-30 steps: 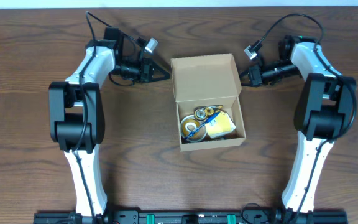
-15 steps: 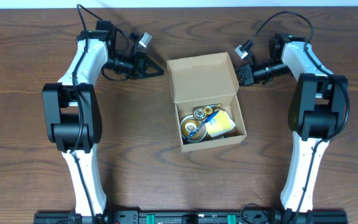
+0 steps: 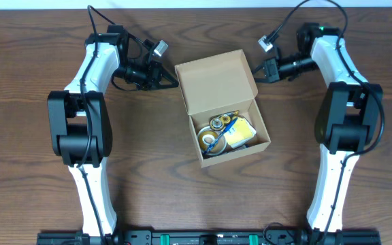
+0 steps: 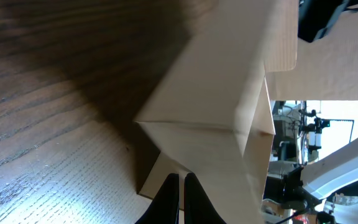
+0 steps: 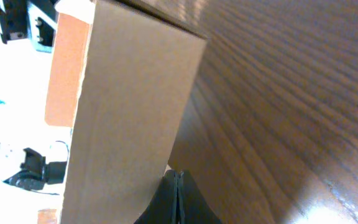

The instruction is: Pack container

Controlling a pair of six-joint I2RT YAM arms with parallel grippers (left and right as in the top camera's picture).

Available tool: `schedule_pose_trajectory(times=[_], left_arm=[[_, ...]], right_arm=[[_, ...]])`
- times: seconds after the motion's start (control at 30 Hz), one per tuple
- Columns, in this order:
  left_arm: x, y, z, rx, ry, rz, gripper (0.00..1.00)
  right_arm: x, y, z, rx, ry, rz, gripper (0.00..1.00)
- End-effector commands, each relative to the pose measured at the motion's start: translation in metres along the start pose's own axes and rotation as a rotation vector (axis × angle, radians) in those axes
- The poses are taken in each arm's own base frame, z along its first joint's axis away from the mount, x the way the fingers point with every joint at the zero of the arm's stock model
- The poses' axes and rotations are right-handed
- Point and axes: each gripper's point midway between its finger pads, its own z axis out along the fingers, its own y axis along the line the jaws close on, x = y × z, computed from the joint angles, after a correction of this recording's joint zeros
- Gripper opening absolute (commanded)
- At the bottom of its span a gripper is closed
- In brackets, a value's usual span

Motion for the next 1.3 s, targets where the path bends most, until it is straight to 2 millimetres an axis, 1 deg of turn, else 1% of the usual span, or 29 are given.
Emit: schedule_pose_trajectory(times=[0.0, 0.1, 0.2, 0.3, 0.4, 0.5, 0.63, 0.67, 0.7, 0.77, 0.83, 0.93, 1.0, 1.07, 1.17, 1.27], left_arm=[[-0.003, 0.001, -0.001, -0.015, -0.002, 0.038, 0.06], [-0.005, 0.001, -0.001, -0.017, -0.008, 0.043, 0.06], [-0.007, 0.001, 0.0, -0.019, -0.014, 0.028, 0.06], [-0.007, -0.001, 0.004, -0.016, -0.006, 0.031, 0.06], [-0.006, -0.002, 0.007, -0.017, 0.001, 0.025, 0.06], [-0.005, 0.001, 0.007, -0.038, 0.009, 0.007, 0.06], [-0.004, 0.001, 0.008, -0.043, 0.011, -0.018, 0.06], [-0.005, 0.0, 0.008, -0.036, 0.01, -0.032, 0.06], [-0.004, -0.003, 0.01, -0.025, 0.012, -0.054, 0.06], [-0.005, -0.014, 0.016, 0.023, 0.014, -0.056, 0.06], [-0.006, -0.022, 0.02, 0.053, 0.016, -0.047, 0.06], [-0.004, -0.029, 0.028, 0.063, 0.031, -0.036, 0.05], [-0.003, -0.031, 0.031, 0.065, 0.04, -0.037, 0.06], [-0.002, -0.032, 0.033, 0.066, 0.045, -0.047, 0.05], [-0.002, -0.033, 0.034, 0.067, 0.048, -0.059, 0.06], [0.0, -0.035, 0.033, 0.077, 0.053, -0.072, 0.06]], right_arm=[[-0.007, 0.017, -0.005, 0.012, 0.021, -0.067, 0.01], [-0.001, 0.029, -0.008, 0.003, 0.062, -0.096, 0.01], [0.0, 0.044, -0.016, -0.012, 0.083, -0.145, 0.01], [0.007, 0.06, -0.022, -0.035, 0.12, -0.205, 0.01], [0.007, 0.063, -0.026, -0.015, 0.127, -0.213, 0.01], [0.011, 0.065, -0.031, 0.037, 0.168, -0.243, 0.02], [0.017, 0.072, -0.045, 0.144, 0.228, -0.28, 0.01], [0.017, 0.074, -0.048, 0.168, 0.239, -0.293, 0.01], [0.016, 0.081, -0.054, 0.193, 0.235, -0.312, 0.01], [0.013, 0.095, -0.063, 0.218, 0.217, -0.336, 0.01], [0.011, 0.103, -0.068, 0.233, 0.207, -0.35, 0.01], [0.01, 0.111, -0.069, 0.239, 0.203, -0.358, 0.01], [0.013, 0.11, -0.066, 0.259, 0.222, -0.32, 0.01], [0.019, 0.108, -0.058, 0.284, 0.268, -0.298, 0.01], [0.021, 0.111, -0.049, 0.29, 0.306, -0.332, 0.01], [0.016, 0.111, -0.051, 0.306, 0.287, -0.335, 0.01]])
